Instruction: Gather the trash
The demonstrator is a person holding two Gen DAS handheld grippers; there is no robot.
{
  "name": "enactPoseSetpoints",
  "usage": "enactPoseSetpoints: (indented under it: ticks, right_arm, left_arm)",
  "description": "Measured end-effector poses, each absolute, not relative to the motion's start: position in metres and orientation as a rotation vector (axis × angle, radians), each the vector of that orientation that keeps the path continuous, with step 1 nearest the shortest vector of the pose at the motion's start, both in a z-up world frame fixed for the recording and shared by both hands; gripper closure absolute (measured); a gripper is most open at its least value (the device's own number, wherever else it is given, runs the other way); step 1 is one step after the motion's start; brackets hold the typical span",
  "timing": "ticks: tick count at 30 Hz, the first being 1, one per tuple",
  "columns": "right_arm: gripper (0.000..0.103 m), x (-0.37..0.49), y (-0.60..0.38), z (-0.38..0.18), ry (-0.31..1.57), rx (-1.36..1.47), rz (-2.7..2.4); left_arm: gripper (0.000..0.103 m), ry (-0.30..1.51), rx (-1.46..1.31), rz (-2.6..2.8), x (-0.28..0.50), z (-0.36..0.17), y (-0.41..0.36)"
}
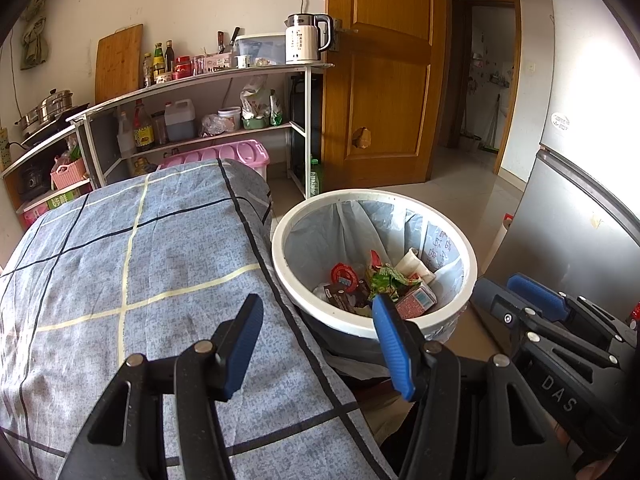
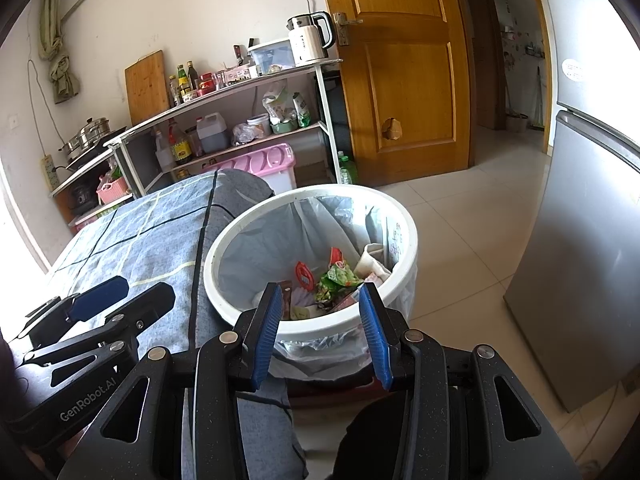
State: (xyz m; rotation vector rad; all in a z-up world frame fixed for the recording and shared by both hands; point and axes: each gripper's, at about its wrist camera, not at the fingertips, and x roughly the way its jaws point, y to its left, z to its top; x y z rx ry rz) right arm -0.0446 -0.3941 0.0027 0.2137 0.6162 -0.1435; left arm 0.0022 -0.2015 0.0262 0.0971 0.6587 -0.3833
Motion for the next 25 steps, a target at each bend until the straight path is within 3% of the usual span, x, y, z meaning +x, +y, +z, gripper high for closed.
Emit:
enactPoseSetpoints:
  ticks: [25]
  right_arm:
    - [0.062,-0.0469,-0.3943,0.0045,0.616,0.217,-0.143]
  left_arm:
    - [0.043,0.665,0.102,-0.381,0.0004,0.024,-0.2023]
